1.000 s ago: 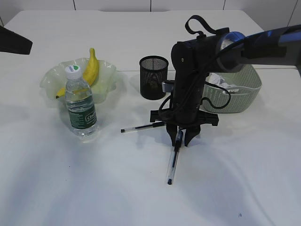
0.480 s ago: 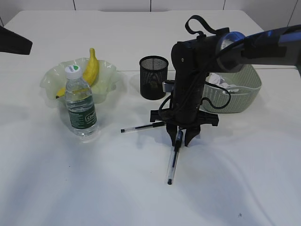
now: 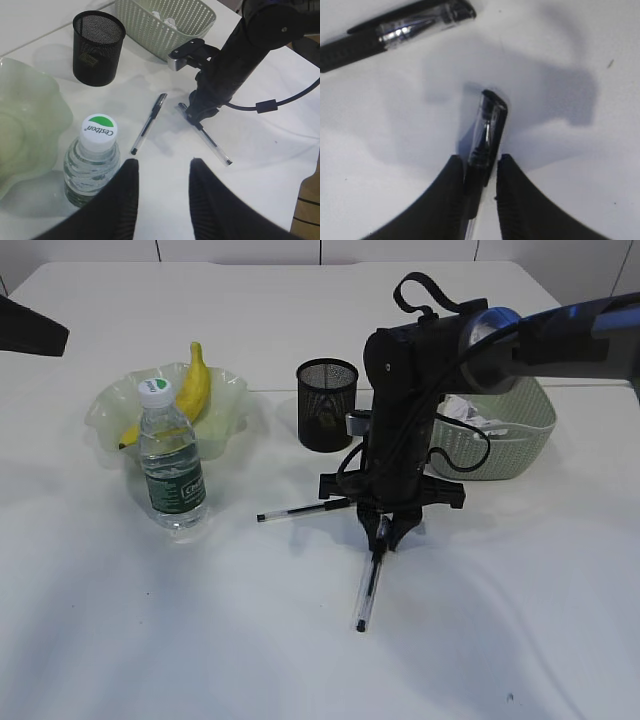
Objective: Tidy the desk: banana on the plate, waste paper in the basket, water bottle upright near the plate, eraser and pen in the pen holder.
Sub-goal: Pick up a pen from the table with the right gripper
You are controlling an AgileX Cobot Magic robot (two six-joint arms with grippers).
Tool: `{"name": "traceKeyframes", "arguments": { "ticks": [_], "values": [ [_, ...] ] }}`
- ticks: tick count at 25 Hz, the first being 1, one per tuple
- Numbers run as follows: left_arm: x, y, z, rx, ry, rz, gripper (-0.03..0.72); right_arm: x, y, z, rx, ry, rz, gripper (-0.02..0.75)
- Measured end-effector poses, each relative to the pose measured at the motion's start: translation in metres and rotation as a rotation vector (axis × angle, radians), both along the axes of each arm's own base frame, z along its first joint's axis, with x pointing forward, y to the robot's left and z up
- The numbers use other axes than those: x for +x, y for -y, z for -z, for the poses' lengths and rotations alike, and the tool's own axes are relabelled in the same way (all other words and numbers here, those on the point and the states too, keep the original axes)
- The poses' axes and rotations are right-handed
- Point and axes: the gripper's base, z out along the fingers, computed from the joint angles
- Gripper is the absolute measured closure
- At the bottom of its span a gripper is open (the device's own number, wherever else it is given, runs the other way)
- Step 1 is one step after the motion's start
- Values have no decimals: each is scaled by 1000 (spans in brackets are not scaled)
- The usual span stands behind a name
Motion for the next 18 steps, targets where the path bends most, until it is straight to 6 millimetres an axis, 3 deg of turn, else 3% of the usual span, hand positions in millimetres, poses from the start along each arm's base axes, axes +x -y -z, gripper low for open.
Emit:
{"name": "traceKeyframes", "arguments": {
  "ticks": [5,18],
  "values": [
    [0,0,0,0,0,0,455,0,0,0,0,1,0,635],
    [0,0,0,2,0,0,455,1,2,-1,-19,12,-9,694]
  ]
}}
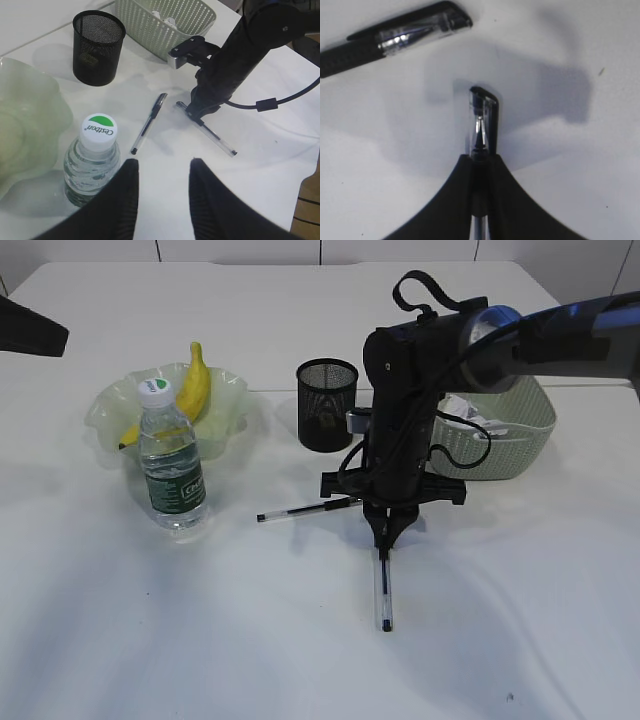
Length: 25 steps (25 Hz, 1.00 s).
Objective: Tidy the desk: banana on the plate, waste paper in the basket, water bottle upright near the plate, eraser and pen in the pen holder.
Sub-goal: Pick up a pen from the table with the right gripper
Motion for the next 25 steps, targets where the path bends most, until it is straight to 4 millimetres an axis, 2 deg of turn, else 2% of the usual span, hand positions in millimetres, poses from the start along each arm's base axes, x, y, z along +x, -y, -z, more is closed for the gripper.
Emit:
{"name": "traceKeyframes", "arguments": {
  "ticks": [5,9,25],
  "values": [
    [0,0,0,2,0,0,455,0,0,0,-1,2,-1,694],
    [0,0,0,3,-1,1,455,4,-1,-9,-1,10,-15,695],
    [0,0,0,3,-1,1,455,42,-9,-106,10,318,-62,696]
  ]
}}
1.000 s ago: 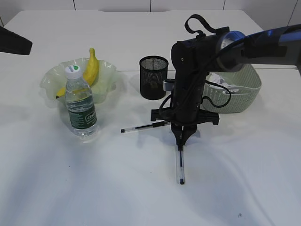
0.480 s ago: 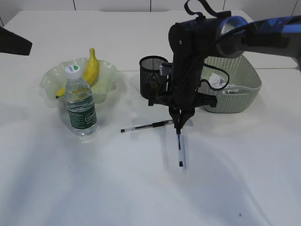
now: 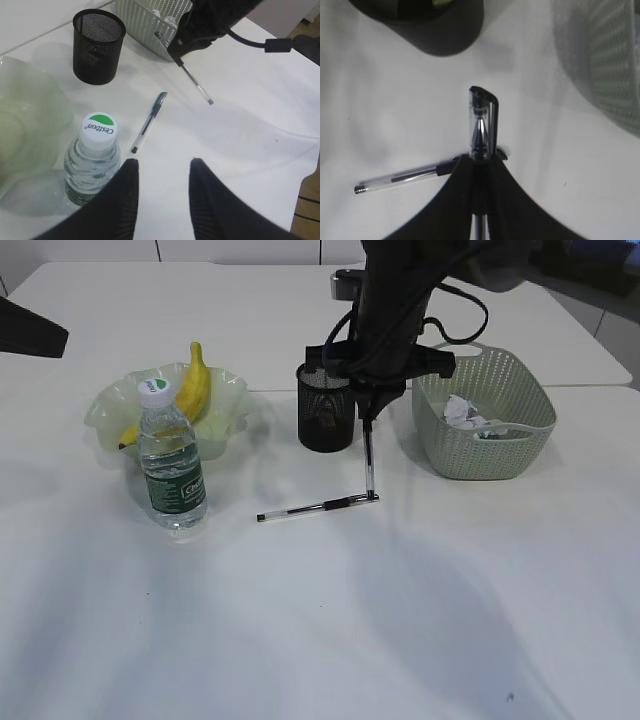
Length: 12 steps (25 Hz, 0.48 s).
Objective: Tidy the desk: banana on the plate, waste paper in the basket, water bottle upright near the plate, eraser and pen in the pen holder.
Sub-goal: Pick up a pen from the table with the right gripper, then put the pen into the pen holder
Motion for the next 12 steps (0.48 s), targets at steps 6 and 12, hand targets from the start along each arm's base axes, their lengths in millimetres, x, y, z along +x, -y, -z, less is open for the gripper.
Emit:
{"name": "traceKeyframes", "arguments": {
  "ticks": [6,12],
  "values": [
    [0,0,0,0,0,0,455,11,0,-23,0,143,-7,697],
    [0,0,0,1,0,0,455,19,-1,-41,17,273,-19,699]
  ]
}}
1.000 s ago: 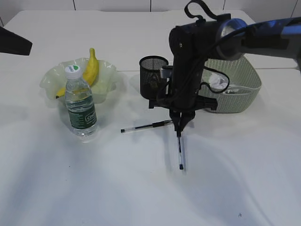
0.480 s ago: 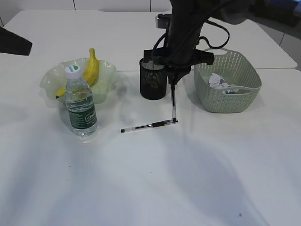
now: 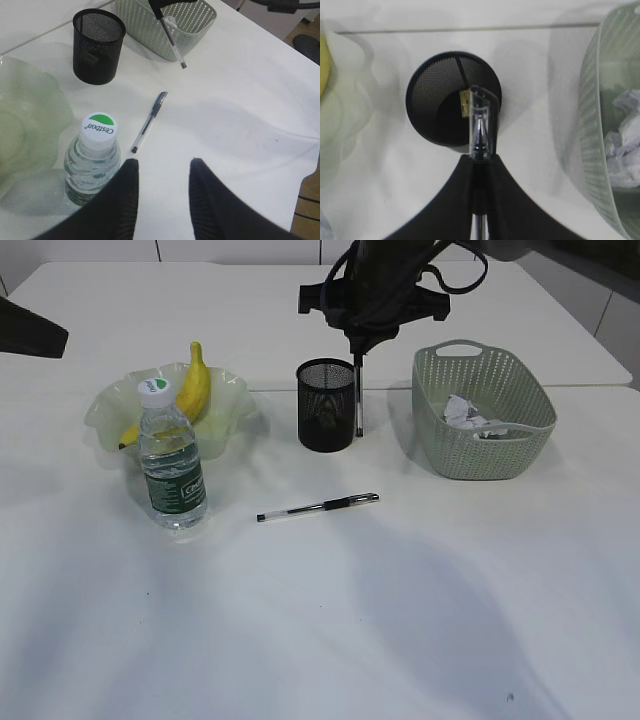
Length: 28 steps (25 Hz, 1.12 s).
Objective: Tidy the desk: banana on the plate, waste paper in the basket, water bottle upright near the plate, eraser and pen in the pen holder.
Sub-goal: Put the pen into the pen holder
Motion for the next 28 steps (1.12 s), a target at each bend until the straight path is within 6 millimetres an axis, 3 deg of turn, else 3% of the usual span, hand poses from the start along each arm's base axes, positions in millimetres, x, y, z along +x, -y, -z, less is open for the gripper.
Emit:
{"name": "traceKeyframes", "arguments": {
  "ticks": [20,28],
  "values": [
    [0,0,0,6,-1,2,455,28,-6,-42,-8,504,-107,706],
    [0,0,0,6,-1,2,455,39,-7,-26,-78,561,-117,707]
  ]
}}
